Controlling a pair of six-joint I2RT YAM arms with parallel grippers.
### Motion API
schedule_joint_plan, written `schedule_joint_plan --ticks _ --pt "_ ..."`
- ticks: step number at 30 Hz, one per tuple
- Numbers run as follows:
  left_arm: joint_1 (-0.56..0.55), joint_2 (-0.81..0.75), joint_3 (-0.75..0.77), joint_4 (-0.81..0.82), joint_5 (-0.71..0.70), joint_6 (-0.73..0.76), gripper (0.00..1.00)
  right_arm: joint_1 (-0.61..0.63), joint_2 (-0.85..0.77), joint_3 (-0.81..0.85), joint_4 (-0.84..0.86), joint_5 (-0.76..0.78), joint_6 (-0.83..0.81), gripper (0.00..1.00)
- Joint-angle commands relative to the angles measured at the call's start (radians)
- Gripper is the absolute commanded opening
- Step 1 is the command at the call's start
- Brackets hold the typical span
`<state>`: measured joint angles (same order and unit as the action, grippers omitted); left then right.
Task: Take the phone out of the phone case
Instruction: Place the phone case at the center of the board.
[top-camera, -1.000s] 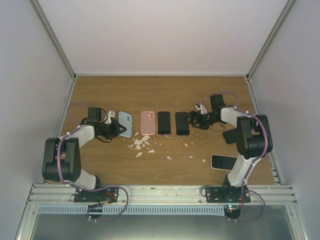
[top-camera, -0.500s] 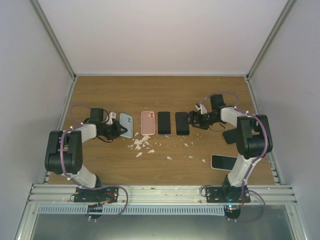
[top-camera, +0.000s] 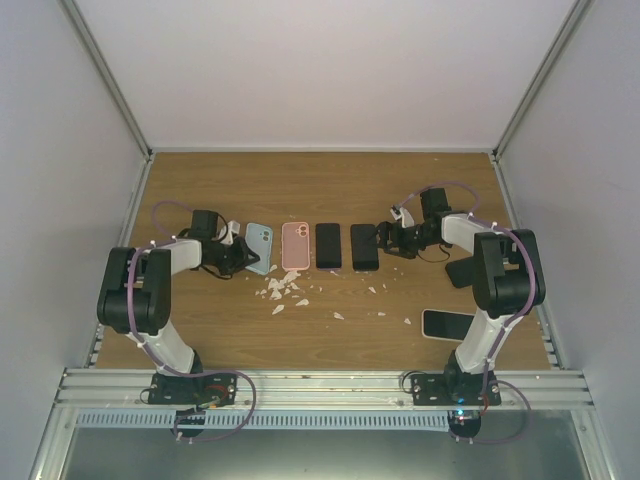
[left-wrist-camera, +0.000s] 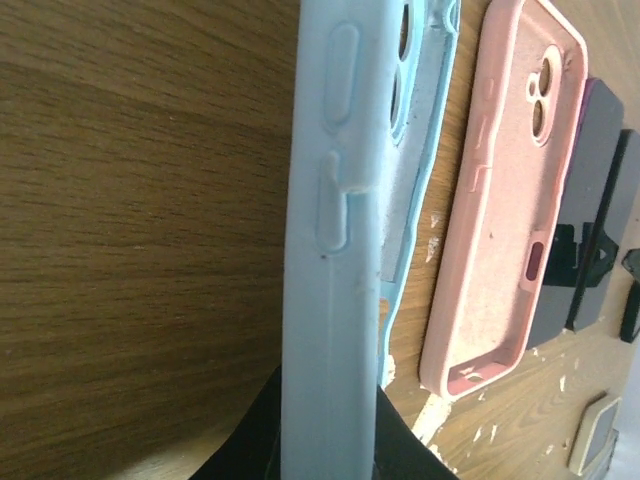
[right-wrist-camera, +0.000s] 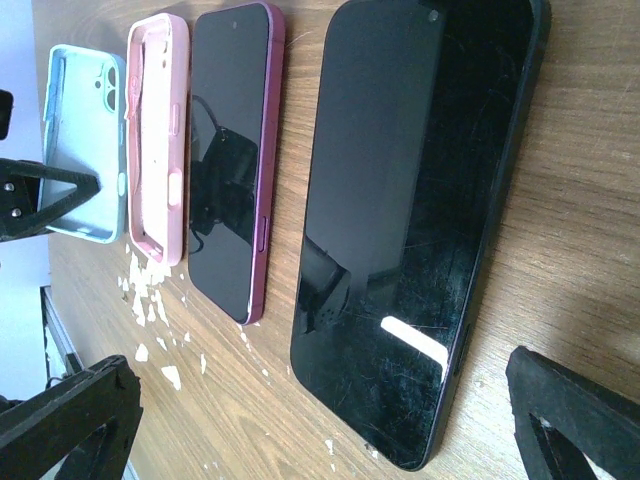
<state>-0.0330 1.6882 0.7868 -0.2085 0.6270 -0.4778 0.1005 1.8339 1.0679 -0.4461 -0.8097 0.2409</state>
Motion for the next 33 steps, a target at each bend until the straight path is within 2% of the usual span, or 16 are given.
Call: schedule_joint_plan --ticks 1,5,11,19,27,29,33 --pt "-0.014 0.015 0.029 -0.043 -0.149 0.001 0.13 -0.011 -0.007 0.015 0.008 -0.007 -0.008 0.99" --pt "-0.015 -0.003 0.017 -0.046 -0.173 0.0 0.32 -0.01 -0.007 0.015 0.007 -0.006 -0.009 0.99" --pt "-0.019 -0.046 -0.02 -0.034 -0.179 -0.004 0.43 -0.01 -0.01 0.015 0.007 -0.005 -0.01 1.0" --pt "-0.019 -0.099 -0.029 -0.047 -0.233 0.003 0.69 -0.011 -0.016 0.017 0.006 -0.006 -0.01 1.0" --pt "-0.019 -0.138 -0.022 -0.057 -0.258 0.016 0.9 -0.01 -0.047 0.022 0.004 0.0 -0.029 1.0" --pt "-0.019 -0.149 -0.019 -0.055 -0.257 0.018 0.99 -0.01 -0.059 0.029 -0.003 0.0 -0.046 1.0" --pt "-0.017 -0.174 0.007 -0.059 -0.249 0.038 0.99 -0.011 -0.076 0.057 -0.04 -0.012 -0.109 1.0"
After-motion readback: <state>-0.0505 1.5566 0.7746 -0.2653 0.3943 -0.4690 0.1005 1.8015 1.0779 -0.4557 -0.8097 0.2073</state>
